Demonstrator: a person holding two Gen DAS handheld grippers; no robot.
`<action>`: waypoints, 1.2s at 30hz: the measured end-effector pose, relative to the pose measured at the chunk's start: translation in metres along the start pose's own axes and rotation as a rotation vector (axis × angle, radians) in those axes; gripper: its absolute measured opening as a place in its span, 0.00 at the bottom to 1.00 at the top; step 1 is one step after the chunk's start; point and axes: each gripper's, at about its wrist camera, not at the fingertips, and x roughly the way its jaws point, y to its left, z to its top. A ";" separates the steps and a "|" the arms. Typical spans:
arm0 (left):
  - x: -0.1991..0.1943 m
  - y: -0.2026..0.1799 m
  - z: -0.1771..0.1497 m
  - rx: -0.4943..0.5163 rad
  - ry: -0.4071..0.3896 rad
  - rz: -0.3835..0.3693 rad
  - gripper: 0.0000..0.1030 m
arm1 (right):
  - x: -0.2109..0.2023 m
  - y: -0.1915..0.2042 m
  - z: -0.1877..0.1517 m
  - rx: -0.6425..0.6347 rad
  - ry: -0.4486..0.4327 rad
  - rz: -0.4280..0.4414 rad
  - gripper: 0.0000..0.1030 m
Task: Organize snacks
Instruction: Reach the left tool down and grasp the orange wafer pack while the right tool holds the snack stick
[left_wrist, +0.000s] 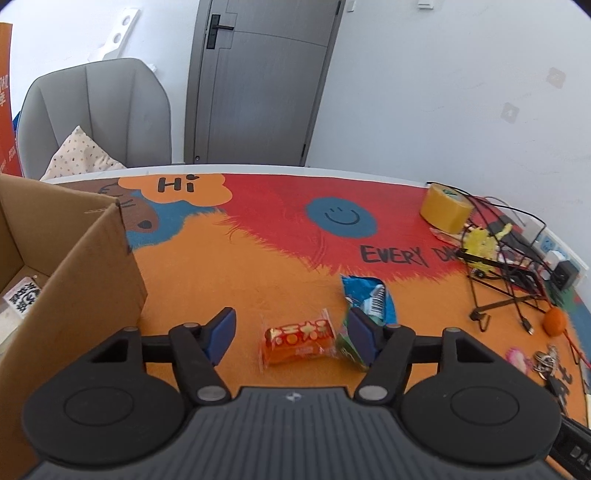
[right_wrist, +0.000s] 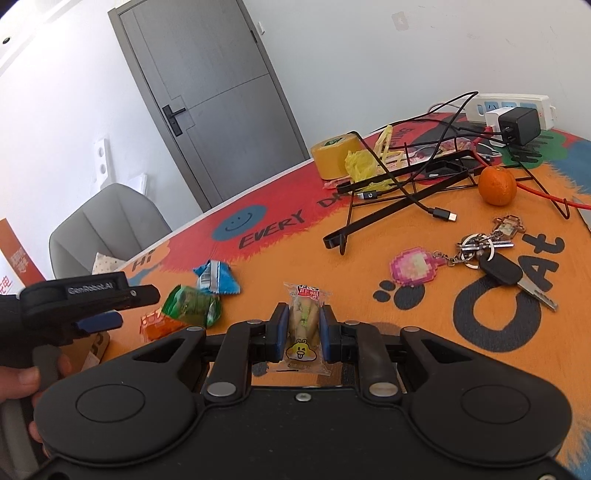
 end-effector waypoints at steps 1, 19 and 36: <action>0.004 0.000 0.000 -0.003 0.005 0.004 0.63 | 0.001 -0.001 0.000 0.002 0.000 0.000 0.19; 0.027 -0.002 -0.005 0.015 0.055 0.012 0.42 | 0.008 0.004 -0.003 0.011 0.010 0.003 0.19; -0.019 0.005 -0.008 0.003 0.034 -0.062 0.02 | -0.007 0.023 -0.006 0.005 -0.020 0.032 0.19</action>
